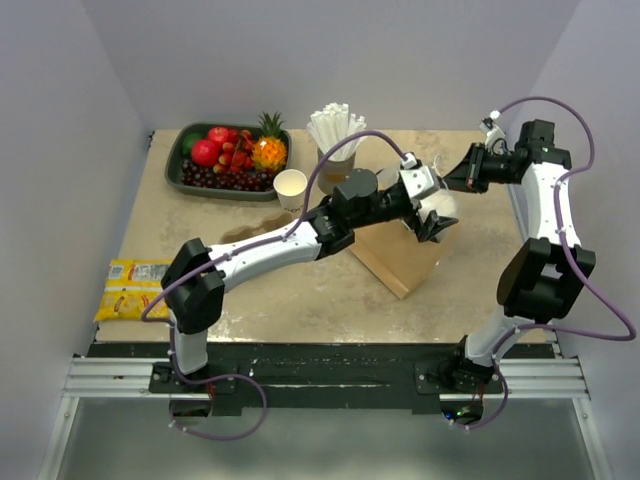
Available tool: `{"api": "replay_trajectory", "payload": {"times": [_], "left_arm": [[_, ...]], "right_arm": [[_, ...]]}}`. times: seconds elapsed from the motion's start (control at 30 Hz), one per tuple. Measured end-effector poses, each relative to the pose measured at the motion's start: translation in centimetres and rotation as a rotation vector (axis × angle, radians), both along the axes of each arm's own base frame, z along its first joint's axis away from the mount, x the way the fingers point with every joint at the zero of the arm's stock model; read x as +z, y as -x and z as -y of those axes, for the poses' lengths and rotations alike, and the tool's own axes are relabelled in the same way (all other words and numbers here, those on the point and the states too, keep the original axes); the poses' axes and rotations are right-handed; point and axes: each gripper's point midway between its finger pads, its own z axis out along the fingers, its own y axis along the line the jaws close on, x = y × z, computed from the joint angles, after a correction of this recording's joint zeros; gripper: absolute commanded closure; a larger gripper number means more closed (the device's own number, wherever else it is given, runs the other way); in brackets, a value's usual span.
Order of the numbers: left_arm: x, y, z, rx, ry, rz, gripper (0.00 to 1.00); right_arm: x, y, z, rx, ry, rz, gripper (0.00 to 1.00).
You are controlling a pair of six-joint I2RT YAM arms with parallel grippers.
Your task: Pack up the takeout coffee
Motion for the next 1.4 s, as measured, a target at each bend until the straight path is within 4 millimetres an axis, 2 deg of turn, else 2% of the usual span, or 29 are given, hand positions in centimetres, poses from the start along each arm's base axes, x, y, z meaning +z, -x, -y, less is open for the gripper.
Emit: {"api": "replay_trajectory", "payload": {"times": [0.17,0.23,0.4,0.47,0.63,0.73,0.87,1.1,1.2,1.4], "left_arm": [[5.7,1.2,0.4,-0.056,0.096,0.05,0.0],[6.9,1.3,0.4,-0.059,0.116,0.063,0.0],[6.5,0.9,0.3,-0.038,0.1,0.052,0.0],[6.8,0.4,0.0,-0.022,0.1,0.055,0.0],[9.5,-0.4,-0.7,0.001,0.129,0.083,0.0],[10.2,-1.0,-1.4,0.038,0.134,0.1,0.0],[8.2,-1.7,-2.4,0.109,0.085,0.117,0.0],[1.8,-4.8,-5.1,0.41,0.047,0.107,0.0],[1.8,-6.1,-5.1,0.513,0.107,0.161,0.0],[1.2,-5.7,-3.4,0.58,0.147,0.31,0.0]], "right_arm": [[-0.3,-0.4,0.5,-0.01,0.032,0.019,1.0],[-0.2,-0.6,0.6,-0.011,0.033,0.028,1.0],[0.0,-0.9,0.6,-0.012,0.033,0.046,0.96],[0.3,-1.0,0.5,-0.014,0.024,0.05,1.0],[1.7,-1.0,0.0,-0.016,-0.02,0.079,1.0],[2.8,-0.6,-0.3,-0.022,-0.029,0.107,1.0],[4.2,0.0,-0.8,-0.028,-0.053,0.134,1.0],[5.0,0.2,-1.0,-0.052,-0.077,0.141,1.0],[4.8,0.3,-1.0,-0.058,-0.084,0.129,1.0],[4.6,0.4,-1.0,-0.06,-0.084,0.118,1.0]]}}
